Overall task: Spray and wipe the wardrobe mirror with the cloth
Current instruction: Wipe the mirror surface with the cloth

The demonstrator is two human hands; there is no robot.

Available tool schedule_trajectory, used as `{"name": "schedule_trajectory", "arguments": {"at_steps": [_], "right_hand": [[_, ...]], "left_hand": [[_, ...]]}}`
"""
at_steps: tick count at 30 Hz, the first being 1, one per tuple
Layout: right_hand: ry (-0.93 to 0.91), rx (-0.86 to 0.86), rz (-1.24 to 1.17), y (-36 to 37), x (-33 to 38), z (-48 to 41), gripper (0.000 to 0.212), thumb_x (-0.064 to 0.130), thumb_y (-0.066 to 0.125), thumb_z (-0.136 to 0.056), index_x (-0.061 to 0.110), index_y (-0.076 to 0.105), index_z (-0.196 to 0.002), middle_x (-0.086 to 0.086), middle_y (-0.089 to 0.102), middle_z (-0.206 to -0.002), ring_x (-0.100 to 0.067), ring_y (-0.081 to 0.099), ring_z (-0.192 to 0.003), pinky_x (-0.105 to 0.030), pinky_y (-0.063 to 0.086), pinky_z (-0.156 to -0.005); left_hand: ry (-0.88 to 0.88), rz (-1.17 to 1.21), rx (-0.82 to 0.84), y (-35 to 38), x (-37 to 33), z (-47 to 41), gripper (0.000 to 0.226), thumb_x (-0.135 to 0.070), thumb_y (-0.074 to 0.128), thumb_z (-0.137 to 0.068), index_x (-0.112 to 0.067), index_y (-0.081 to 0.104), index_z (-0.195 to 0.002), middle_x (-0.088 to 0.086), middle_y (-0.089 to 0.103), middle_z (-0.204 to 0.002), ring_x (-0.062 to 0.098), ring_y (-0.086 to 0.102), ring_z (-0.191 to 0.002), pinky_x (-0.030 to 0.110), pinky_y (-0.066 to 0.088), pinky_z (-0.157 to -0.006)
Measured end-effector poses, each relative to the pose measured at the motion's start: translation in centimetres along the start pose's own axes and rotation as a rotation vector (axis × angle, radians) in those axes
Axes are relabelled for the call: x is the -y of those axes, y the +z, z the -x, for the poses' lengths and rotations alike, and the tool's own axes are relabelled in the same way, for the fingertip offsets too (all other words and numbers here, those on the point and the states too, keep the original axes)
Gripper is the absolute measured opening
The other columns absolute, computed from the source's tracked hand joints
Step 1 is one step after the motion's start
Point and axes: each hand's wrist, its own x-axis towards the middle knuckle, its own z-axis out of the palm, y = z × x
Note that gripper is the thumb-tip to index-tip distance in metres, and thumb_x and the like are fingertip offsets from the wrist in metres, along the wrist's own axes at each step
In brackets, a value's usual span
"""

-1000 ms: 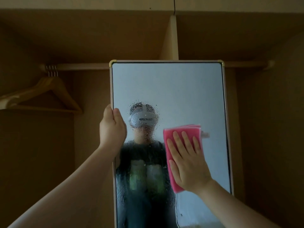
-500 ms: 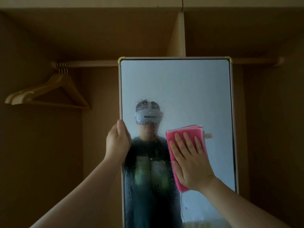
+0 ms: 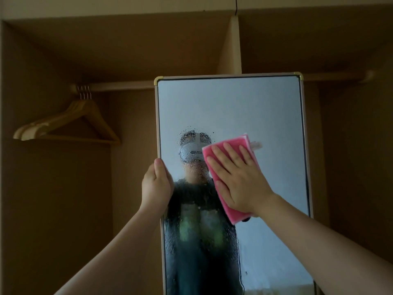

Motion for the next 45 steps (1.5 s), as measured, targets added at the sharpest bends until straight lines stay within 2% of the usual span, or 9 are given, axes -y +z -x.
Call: {"name": "schedule_trajectory", "arguments": {"at_steps": [5, 9, 12, 17, 22, 28, 33, 40, 45], "right_hand": [[0.102, 0.008, 0.04, -1.5, -2.6, -5.1, 0.06, 0.04, 0.03, -0.095, 0.016, 0.032, -0.15, -0.009, 0.028, -0.158, -0.033, 0.021, -0.147, -0.054, 0.01, -0.119], [0.146, 0.044, 0.055, -2.2, -4.1, -8.0, 0.062, 0.043, 0.022, -0.096, 0.017, 0.025, -0.153, -0.008, 0.02, -0.161, -0.032, 0.014, -0.149, -0.052, 0.005, -0.12], [0.211, 0.03, 0.064, -2.8, -4.9, -10.1, 0.064, 0.044, 0.017, -0.096, 0.018, 0.021, -0.154, -0.007, 0.016, -0.162, -0.031, 0.012, -0.149, -0.051, 0.002, -0.119], [0.273, 0.001, 0.057, -3.5, -5.6, -12.5, 0.063, 0.043, 0.015, -0.096, 0.018, 0.019, -0.154, -0.006, 0.014, -0.163, -0.031, 0.011, -0.149, -0.05, 0.001, -0.119], [0.289, -0.001, 0.056, -3.5, -5.1, -12.7, 0.065, 0.043, 0.012, -0.096, 0.016, 0.019, -0.154, -0.009, 0.015, -0.162, -0.033, 0.01, -0.149, -0.05, 0.001, -0.119], [0.281, -0.006, 0.024, -3.1, -3.4, -11.9, 0.064, 0.041, 0.013, -0.096, 0.014, 0.016, -0.155, -0.009, 0.014, -0.162, -0.034, 0.01, -0.149, -0.052, 0.004, -0.12], [0.252, -0.01, 0.017, -2.4, -1.7, -10.7, 0.064, 0.04, 0.014, -0.097, 0.013, 0.019, -0.154, -0.01, 0.017, -0.162, -0.035, 0.014, -0.148, -0.051, 0.003, -0.119], [0.172, -0.05, -0.04, -0.4, 2.3, -6.8, 0.061, 0.036, 0.023, -0.098, 0.012, 0.023, -0.153, -0.01, 0.022, -0.16, -0.034, 0.016, -0.148, -0.053, 0.007, -0.12], [0.084, -0.028, -0.06, 1.6, 6.2, -2.3, 0.061, 0.039, 0.021, -0.101, 0.012, 0.014, -0.155, -0.011, 0.012, -0.162, -0.032, 0.003, -0.15, -0.053, 0.003, -0.12]], "left_hand": [[-0.024, -0.01, 0.04, -0.4, -0.2, 0.0, 0.064, -0.043, 0.019, -0.103, 0.008, 0.052, -0.087, 0.022, 0.056, -0.07, 0.029, 0.053, -0.061, 0.05, 0.053, -0.067], [-0.031, -0.032, 0.105, -0.9, -0.1, -0.3, 0.064, -0.04, 0.018, -0.104, 0.01, 0.053, -0.086, 0.016, 0.054, -0.066, 0.024, 0.051, -0.058, 0.035, 0.049, -0.06], [-0.042, -0.029, 0.141, -1.3, 0.1, -0.3, 0.056, -0.039, 0.019, -0.105, 0.0, 0.052, -0.081, 0.014, 0.051, -0.066, 0.022, 0.047, -0.056, 0.026, 0.046, -0.052], [-0.034, -0.025, 0.181, -1.8, 0.0, -0.1, 0.047, -0.039, 0.022, -0.105, -0.009, 0.046, -0.077, 0.011, 0.047, -0.065, 0.02, 0.041, -0.054, 0.033, 0.04, -0.051], [-0.045, -0.044, 0.19, -1.9, 0.0, -0.2, 0.047, -0.036, 0.023, -0.105, -0.007, 0.049, -0.079, 0.012, 0.048, -0.066, 0.02, 0.042, -0.054, 0.029, 0.04, -0.047], [-0.023, -0.055, 0.194, -1.9, -0.1, -0.2, 0.051, -0.036, 0.021, -0.106, -0.005, 0.05, -0.078, 0.013, 0.048, -0.063, 0.021, 0.044, -0.055, 0.033, 0.042, -0.055], [-0.021, -0.054, 0.166, -1.8, 0.1, -0.2, 0.051, -0.035, 0.023, -0.105, -0.003, 0.052, -0.077, 0.014, 0.049, -0.063, 0.019, 0.043, -0.055, 0.029, 0.039, -0.053], [-0.01, -0.038, 0.148, -1.7, 0.5, -0.2, 0.049, -0.036, 0.025, -0.104, -0.006, 0.05, -0.074, 0.011, 0.05, -0.061, 0.018, 0.042, -0.053, 0.034, 0.04, -0.055], [-0.036, -0.012, 0.162, -1.6, 0.4, -0.3, 0.046, -0.038, 0.026, -0.104, -0.01, 0.047, -0.076, 0.011, 0.047, -0.065, 0.02, 0.042, -0.056, 0.033, 0.039, -0.054]]}}
